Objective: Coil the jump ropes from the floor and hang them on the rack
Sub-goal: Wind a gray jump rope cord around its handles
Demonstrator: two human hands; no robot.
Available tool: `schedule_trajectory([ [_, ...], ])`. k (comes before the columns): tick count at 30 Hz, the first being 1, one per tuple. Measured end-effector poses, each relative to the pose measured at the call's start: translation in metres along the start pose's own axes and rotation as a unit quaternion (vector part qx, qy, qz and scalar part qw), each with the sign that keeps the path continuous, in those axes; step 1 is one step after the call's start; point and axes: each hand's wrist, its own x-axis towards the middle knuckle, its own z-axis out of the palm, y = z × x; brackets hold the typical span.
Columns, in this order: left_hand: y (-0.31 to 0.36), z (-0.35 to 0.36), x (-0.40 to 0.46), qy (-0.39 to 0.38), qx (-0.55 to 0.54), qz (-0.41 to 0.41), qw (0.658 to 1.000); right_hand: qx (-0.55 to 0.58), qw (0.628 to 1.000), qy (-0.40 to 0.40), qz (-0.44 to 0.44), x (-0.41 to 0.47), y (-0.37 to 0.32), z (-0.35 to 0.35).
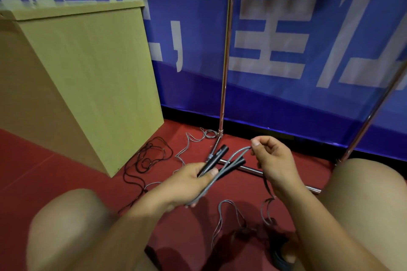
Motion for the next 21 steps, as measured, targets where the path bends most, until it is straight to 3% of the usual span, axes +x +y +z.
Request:
schedule_trajectory([
  [3, 0.003, 0.001, -0.001, -0.025, -0.012, -0.021, 0.999, -0.013, 1.0, 0.007, -0.007, 0.001, 0.004, 0.002],
  [11, 0.002, 0.002, -0.008, -0.188, -0.04, -0.041, 0.98, 0.029, 0.999, -0.017, -0.023, -0.002, 0.001, 0.008],
  [16, -0.001, -0.001, -0.007, -0.276, -0.072, 0.02, 0.958, 0.046, 0.997, -0.061, 0.028, -0.004, 0.006, 0.013],
  [19, -0.006, -0.001, -0.003, -0.281, -0.116, 0.073, 0.95, -0.027, 0.991, -0.097, 0.083, -0.003, 0.016, 0.015],
  [21, -0.01, 0.0, 0.001, -0.231, -0.169, 0.09, 0.954, -0.101, 0.981, -0.133, 0.099, -0.005, 0.02, 0.016],
])
